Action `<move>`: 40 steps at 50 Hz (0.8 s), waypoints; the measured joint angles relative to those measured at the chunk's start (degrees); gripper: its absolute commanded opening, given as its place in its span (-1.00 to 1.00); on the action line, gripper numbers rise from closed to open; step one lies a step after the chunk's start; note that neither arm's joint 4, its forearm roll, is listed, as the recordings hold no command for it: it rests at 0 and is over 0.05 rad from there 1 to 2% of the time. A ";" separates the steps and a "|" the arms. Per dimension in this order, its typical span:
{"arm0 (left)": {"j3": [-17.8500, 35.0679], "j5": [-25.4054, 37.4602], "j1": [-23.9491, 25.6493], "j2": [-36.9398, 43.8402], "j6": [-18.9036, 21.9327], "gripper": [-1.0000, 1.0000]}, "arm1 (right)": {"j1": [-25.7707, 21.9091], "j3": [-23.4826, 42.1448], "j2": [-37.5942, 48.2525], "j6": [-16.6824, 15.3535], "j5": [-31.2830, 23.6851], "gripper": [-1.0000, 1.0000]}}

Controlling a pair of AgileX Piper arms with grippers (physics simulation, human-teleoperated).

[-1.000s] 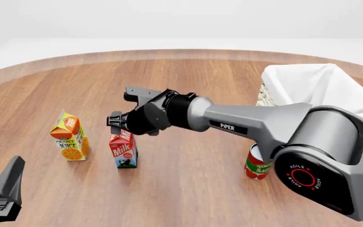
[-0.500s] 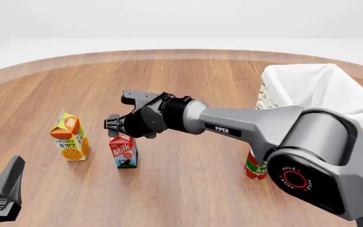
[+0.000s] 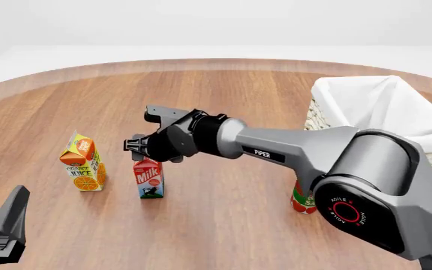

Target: Pick the milk and place it in the basket.

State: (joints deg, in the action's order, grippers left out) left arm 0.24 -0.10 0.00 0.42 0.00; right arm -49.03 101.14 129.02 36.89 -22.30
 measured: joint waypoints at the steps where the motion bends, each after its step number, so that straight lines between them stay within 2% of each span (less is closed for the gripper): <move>1: 0.00 0.00 0.00 0.00 0.00 1.00 | 0.01 -0.06 -0.02 -0.14 0.04 -1.00; 40: 0.00 0.00 0.00 0.00 0.00 1.00 | 0.23 -5.23 -4.82 -1.44 0.84 -1.00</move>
State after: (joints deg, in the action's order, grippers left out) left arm 0.24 -0.10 0.00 0.42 0.00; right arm -48.80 95.91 124.19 35.45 -21.46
